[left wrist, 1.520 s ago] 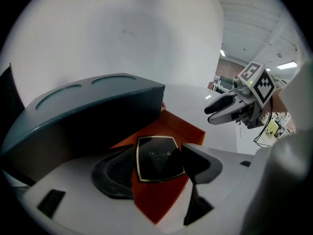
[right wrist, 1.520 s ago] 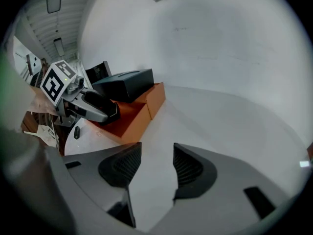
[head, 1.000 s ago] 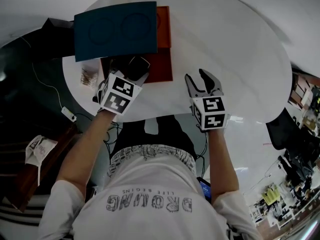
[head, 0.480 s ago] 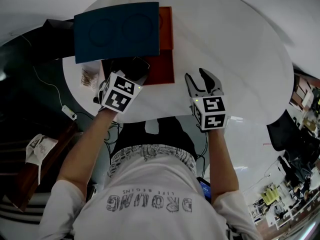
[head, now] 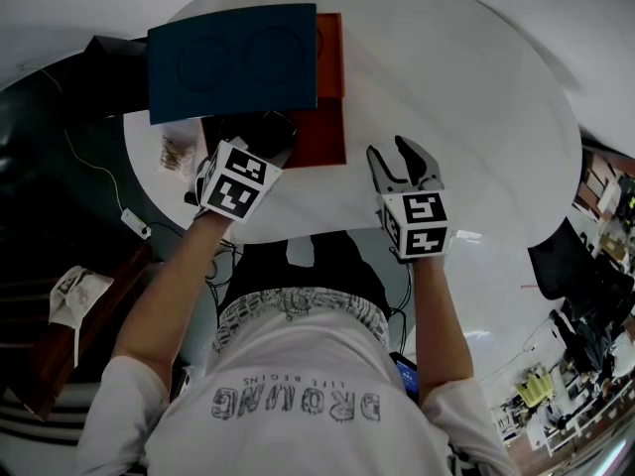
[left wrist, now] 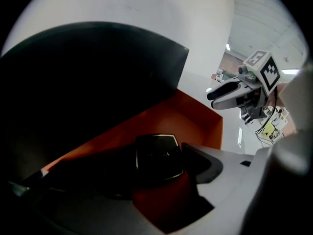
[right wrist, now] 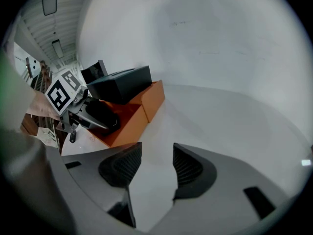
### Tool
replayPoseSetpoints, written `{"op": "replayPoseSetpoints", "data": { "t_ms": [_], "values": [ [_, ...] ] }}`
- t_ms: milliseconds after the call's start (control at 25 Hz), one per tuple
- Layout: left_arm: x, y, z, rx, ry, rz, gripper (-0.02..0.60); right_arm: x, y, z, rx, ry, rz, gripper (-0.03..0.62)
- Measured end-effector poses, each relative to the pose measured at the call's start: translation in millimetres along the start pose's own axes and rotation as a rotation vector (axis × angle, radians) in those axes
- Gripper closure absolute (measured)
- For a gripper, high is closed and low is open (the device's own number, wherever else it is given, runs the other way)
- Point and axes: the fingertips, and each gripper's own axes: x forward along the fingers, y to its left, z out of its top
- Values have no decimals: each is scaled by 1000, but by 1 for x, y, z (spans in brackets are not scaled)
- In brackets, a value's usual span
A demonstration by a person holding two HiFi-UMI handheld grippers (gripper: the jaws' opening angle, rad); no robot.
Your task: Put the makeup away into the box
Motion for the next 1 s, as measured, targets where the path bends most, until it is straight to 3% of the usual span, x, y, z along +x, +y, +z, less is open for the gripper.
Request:
{"op": "replayPoseSetpoints", "data": {
  "t_ms": [440, 760, 1000],
  "values": [
    [-18, -4, 11, -1, -66, 0, 252, -7, 7, 8, -14, -31, -7, 381],
    [-70, -13, 31, -30, -191, 15, 252, -15, 28, 26, -51, -67, 15, 381],
    [-104, 1, 20, -68, -257, 66, 252, -16, 56, 41, -99, -89, 57, 381]
  ]
}}
